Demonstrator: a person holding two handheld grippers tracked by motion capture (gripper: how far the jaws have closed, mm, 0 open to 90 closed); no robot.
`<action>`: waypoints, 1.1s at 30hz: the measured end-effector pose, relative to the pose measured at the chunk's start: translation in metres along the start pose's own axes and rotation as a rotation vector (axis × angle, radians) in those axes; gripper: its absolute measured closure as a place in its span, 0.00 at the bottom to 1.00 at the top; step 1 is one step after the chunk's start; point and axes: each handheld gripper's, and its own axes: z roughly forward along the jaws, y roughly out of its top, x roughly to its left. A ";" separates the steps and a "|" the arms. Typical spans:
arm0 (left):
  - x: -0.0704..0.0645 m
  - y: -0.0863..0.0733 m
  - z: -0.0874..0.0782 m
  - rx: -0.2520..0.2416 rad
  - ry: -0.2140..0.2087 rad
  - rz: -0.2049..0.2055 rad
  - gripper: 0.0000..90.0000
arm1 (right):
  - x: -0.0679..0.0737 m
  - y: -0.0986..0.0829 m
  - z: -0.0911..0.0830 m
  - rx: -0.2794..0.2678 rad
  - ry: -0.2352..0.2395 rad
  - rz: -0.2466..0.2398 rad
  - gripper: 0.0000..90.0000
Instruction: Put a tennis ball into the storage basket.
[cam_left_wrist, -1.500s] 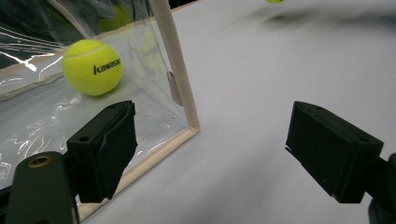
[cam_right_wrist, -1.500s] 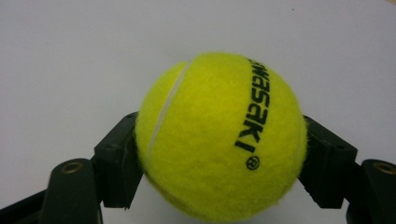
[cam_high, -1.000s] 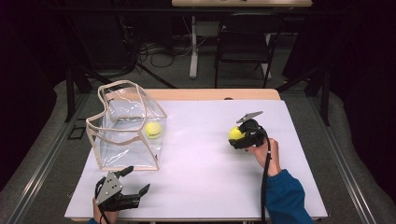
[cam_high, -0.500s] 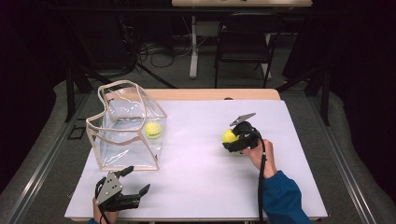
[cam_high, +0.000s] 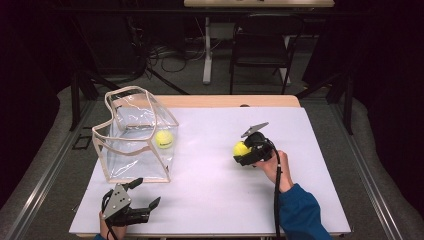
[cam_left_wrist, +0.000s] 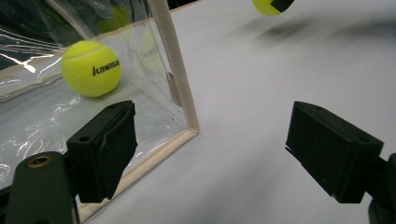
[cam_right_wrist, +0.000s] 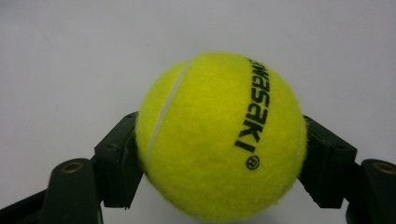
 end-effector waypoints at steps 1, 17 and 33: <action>0.000 0.000 0.000 0.001 0.000 0.000 0.18 | 0.001 0.000 0.001 0.001 0.002 -0.003 0.29; -0.001 0.001 0.001 0.001 -0.003 0.007 0.18 | 0.018 0.007 0.009 0.015 0.026 -0.044 0.29; -0.002 0.000 0.001 0.000 -0.006 0.002 0.18 | 0.031 0.014 0.013 0.018 0.037 -0.078 0.29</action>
